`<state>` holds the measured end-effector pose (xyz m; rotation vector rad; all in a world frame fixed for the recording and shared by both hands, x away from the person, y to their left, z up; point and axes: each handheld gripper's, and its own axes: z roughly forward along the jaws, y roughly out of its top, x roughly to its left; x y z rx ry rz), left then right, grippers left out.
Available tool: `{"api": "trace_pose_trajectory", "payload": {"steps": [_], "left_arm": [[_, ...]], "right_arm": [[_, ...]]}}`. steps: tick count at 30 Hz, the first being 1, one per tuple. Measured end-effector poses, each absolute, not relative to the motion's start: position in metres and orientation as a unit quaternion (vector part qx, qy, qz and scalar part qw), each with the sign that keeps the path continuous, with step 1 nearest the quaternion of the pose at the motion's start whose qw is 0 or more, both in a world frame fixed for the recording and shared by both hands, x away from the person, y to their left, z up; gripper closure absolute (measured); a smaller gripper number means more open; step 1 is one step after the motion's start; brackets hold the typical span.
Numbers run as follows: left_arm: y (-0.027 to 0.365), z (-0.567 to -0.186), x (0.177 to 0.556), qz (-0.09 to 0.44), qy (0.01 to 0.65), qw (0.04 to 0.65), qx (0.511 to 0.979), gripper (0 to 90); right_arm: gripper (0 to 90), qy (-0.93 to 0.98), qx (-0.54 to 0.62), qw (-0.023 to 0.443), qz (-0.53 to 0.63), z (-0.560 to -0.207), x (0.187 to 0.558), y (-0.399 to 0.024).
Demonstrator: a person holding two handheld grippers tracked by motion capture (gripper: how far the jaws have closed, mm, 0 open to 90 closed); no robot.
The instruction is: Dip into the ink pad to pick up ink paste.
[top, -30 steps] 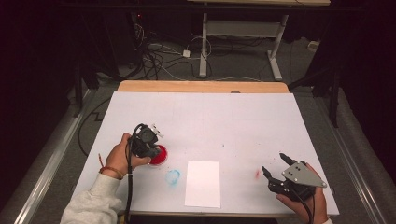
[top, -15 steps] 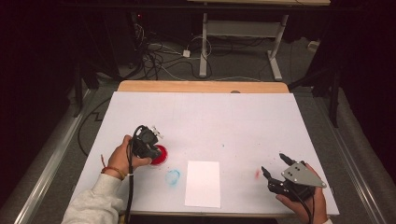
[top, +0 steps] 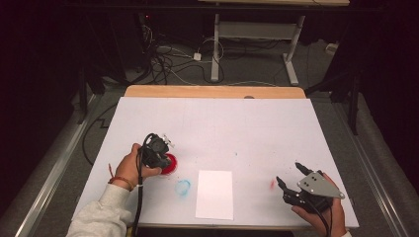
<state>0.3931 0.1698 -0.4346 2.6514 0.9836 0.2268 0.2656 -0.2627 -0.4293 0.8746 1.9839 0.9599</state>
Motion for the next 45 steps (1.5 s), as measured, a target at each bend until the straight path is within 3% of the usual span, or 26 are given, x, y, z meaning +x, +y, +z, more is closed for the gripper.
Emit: {"api": "trace_pose_trajectory", "payload": {"steps": [28, 45], "left_arm": [[0.177, -0.435, 0.391, 0.076, 0.352, 0.178, 0.916, 73.9], [0.191, -0.409, 0.38, 0.117, 0.352, 0.232, 0.899, 73.8]], "right_arm": [[29.7, 0.775, 0.339, 0.379, 0.377, -0.428, 0.266, -0.264], [29.7, 0.772, 0.342, 0.38, 0.378, -0.427, 0.268, -0.264]]}}
